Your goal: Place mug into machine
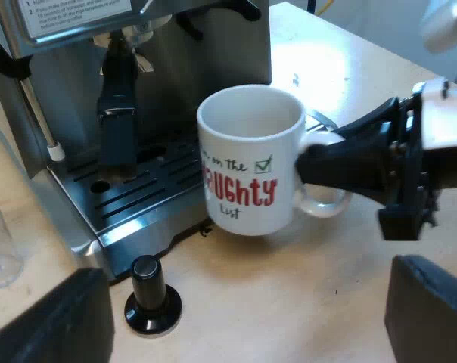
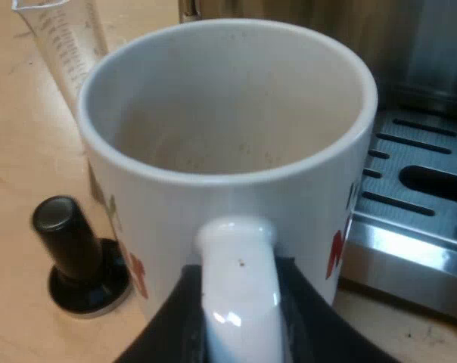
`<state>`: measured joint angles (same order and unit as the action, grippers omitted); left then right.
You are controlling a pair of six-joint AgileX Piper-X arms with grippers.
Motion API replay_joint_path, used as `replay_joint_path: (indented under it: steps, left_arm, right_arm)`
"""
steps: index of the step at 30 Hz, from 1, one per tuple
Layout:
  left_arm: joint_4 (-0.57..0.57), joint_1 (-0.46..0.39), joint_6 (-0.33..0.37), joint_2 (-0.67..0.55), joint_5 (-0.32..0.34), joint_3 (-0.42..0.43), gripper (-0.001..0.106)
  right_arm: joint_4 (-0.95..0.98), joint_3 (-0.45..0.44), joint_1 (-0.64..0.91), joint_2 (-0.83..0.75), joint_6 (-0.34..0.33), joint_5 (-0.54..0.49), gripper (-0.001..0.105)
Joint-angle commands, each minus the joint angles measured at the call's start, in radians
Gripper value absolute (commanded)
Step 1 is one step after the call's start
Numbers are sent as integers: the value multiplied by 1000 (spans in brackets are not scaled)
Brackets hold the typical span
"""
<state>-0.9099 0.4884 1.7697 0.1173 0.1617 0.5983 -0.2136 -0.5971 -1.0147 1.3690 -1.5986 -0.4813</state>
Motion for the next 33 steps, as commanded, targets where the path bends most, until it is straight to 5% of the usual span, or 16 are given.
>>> replay_joint_path:
  steps: [1, 22, 33]
  left_arm:
    - [19, 5, -1, -6, 6, 0, 74]
    - [27, 5, -1, -6, 36, 0, 74]
    - [30, 5, -1, -6, 36, 0, 74]
  right_arm:
    - [-72, -20, 27, -1, 2, -14, 0]
    - [-98, -35, 97, 19, -84, 30, 0]
    - [-97, -153, 109, 170, -90, 38, 0]
